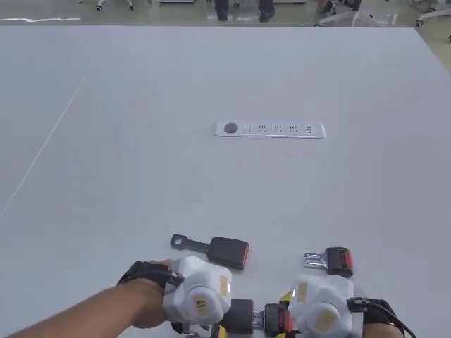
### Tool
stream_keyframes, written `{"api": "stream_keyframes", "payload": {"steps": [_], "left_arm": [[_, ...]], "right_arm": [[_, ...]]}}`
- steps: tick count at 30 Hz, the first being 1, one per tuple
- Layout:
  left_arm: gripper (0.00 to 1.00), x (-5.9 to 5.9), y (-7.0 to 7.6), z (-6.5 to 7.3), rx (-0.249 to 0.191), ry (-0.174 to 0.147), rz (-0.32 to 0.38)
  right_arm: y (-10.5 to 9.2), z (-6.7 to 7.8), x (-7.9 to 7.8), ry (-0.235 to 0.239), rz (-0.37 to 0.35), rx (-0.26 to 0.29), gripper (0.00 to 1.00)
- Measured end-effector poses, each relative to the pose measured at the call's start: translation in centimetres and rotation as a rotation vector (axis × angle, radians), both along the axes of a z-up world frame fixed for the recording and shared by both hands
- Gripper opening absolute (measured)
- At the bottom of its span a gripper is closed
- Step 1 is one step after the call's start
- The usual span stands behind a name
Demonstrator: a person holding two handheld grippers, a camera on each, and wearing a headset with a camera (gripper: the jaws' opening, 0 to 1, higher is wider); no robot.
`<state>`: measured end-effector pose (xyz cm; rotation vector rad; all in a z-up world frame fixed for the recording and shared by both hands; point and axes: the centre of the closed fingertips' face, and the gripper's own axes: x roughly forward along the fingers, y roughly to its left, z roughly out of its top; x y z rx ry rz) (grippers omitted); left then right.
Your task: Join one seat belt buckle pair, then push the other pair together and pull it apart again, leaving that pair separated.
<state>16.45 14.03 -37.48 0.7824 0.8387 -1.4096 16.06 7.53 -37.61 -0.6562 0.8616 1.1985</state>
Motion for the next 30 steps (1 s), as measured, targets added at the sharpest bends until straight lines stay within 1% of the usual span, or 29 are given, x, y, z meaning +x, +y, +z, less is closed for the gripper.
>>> {"api": "stream_keyframes", "payload": {"steps": [1,2,5,6,7,8,17,21,23,25,26,27,30], "left_arm": [[0.34,-0.01,-0.09,-0.06,0.002,0.003,-0.009],[0.34,-0.01,-0.03,-0.06,0.004,-0.001,-0.013],[0.34,0.04,-0.04,-0.09,0.005,0.001,-0.024],[0.34,-0.12,-0.12,-0.11,0.001,0.010,-0.038],[0.34,0.05,-0.04,-0.14,0.006,0.009,-0.028],[0.34,-0.02,-0.06,-0.11,0.005,0.010,-0.026],[0.34,0.12,-0.21,-0.01,-0.004,0.008,-0.034],[0.34,0.13,-0.14,-0.01,-0.011,0.008,-0.032],[0.34,0.19,-0.10,-0.09,-0.012,0.008,-0.034],[0.34,0.31,0.03,-0.26,-0.013,0.014,-0.031],[0.34,0.23,0.17,-0.28,-0.020,0.025,-0.020],[0.34,0.27,0.20,-0.30,-0.025,0.020,-0.029],[0.34,0.20,0.30,-0.24,-0.036,0.030,-0.040]], "right_arm": [[0.40,-0.03,0.03,0.001,0.003,0.003,0.35],[0.70,-0.06,-0.06,-0.002,0.006,0.001,0.35],[1.23,-0.05,0.02,-0.003,0.003,-0.013,0.35],[1.12,-0.20,0.03,0.003,0.006,-0.030,0.35],[1.25,-0.19,0.09,0.002,0.004,-0.021,0.35],[1.15,-0.22,0.02,0.001,0.006,-0.022,0.35],[1.12,-0.03,0.10,0.001,0.007,-0.011,0.35],[1.02,-0.11,0.03,-0.002,0.018,-0.005,0.35],[0.94,-0.05,-0.02,-0.006,0.022,0.006,0.35],[0.95,0.03,-0.10,-0.009,0.020,0.017,0.36],[0.90,0.03,-0.18,-0.012,0.024,0.021,0.36],[0.94,0.00,-0.07,-0.014,0.028,0.025,0.36],[0.86,0.08,-0.18,-0.018,0.042,0.042,0.36]]}}
